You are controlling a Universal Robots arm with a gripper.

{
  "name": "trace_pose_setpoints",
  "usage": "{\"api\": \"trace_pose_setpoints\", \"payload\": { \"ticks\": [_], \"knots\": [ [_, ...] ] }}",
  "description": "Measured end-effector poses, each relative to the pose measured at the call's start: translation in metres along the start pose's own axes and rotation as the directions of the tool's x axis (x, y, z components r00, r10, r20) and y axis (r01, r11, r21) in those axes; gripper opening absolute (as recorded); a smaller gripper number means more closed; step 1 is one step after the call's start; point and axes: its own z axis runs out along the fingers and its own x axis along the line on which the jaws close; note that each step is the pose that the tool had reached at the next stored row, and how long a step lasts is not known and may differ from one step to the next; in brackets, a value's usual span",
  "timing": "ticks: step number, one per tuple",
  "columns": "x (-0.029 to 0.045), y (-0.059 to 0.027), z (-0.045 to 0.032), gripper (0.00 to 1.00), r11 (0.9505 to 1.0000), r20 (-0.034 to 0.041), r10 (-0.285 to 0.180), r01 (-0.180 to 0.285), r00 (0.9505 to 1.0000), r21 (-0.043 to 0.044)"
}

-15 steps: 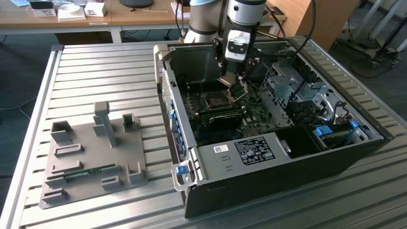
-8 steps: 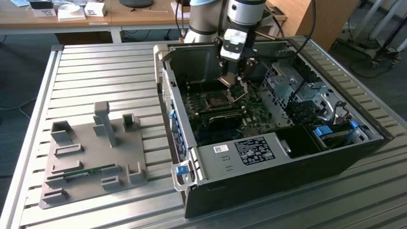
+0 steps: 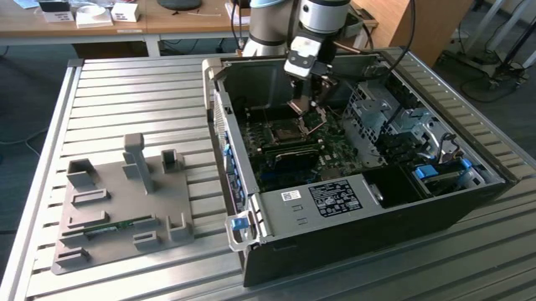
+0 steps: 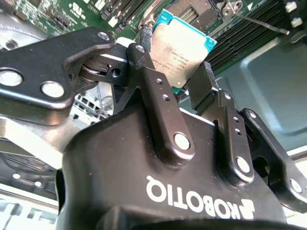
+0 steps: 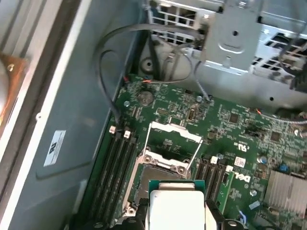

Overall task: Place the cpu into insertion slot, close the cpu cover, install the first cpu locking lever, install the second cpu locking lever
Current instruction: 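Place the cpu into insertion slot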

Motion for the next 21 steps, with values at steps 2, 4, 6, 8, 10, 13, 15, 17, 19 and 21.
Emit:
{"api": "trace_pose_setpoints", "payload": {
  "ticks": [2, 4, 6, 8, 10, 13, 15, 17, 19, 21],
  "knots": [
    [0.0, 0.0, 0.0002, 0.54, 0.9994, 0.0025, 0.034, -0.034, 0.9994, -0.0001],
    [0.0, 0.0, 0.0004, 0.54, 0.9977, 0.0052, 0.068, -0.068, 0.9976, -0.0002],
    [0.0, 0.0, 0.0006, 0.54, 0.9947, 0.0078, 0.103, -0.103, 0.9946, -0.0005],
    [0.0, 0.0, 0.0007, 0.54, 0.9903, 0.0105, 0.139, -0.139, 0.9902, -0.0008],
    [0.0, -0.0001, 0.0009, 0.54, 0.9848, 0.0131, 0.174, -0.174, 0.9847, -0.0012],
    [0.0, -0.0001, 0.0011, 0.54, 0.9749, 0.0168, 0.223, -0.223, 0.9748, -0.002],
    [0.0, -0.0001, 0.0012, 0.54, 0.9664, 0.0194, 0.257, -0.257, 0.9662, -0.0027],
    [0.0, -0.0001, 0.0012, 0.54, 0.9575, 0.0218, 0.288, -0.288, 0.9572, -0.0033],
    [0.0, -0.0001, 0.0012, 0.54, 0.9537, 0.0227, 0.301, -0.301, 0.9534, -0.0036],
    [0.0, -0.0001, 0.0012, 0.54, 0.9535, 0.0227, 0.301, -0.301, 0.9533, -0.0037]
  ]
}}
